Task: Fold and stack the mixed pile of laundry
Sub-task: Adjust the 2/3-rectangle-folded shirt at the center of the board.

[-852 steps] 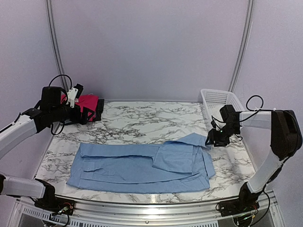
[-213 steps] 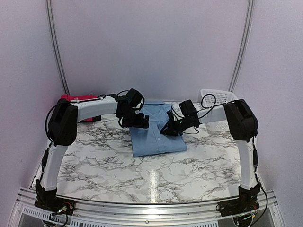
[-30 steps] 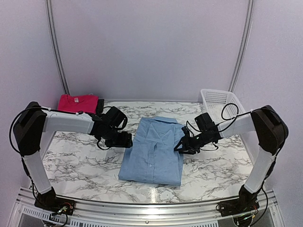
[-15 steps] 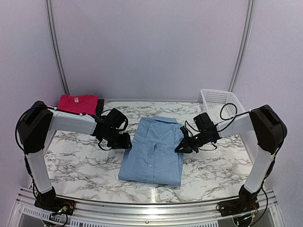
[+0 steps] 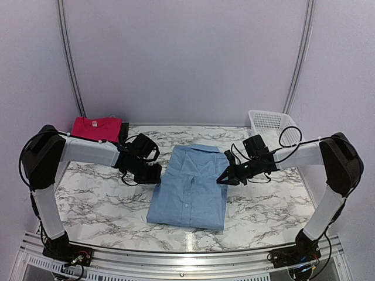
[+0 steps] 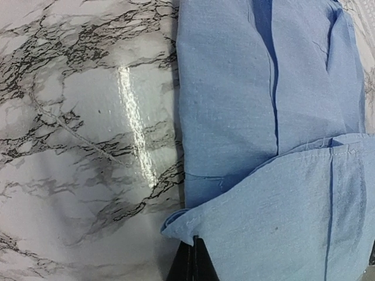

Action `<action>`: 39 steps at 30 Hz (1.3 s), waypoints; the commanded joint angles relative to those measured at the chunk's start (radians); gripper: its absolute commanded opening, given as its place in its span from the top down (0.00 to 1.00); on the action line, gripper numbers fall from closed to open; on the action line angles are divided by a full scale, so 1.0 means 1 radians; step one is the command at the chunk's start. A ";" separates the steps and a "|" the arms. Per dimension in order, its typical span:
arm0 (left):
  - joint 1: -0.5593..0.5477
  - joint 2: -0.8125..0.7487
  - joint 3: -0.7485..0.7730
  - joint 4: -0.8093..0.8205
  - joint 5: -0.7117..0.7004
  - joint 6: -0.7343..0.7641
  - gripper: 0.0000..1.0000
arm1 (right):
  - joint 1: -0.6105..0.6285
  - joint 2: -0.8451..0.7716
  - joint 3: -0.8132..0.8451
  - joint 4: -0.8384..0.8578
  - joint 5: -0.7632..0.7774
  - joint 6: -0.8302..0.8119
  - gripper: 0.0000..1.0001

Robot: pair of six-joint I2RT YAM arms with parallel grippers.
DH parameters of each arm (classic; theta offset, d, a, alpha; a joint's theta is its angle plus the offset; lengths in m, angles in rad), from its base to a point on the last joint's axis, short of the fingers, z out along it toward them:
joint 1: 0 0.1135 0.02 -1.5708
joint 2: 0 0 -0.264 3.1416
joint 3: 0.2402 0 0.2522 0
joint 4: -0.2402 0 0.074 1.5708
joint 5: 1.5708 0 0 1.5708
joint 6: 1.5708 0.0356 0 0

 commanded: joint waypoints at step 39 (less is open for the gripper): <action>0.043 0.051 0.094 -0.015 -0.084 0.074 0.55 | -0.027 0.300 0.329 -0.142 0.130 -0.164 0.93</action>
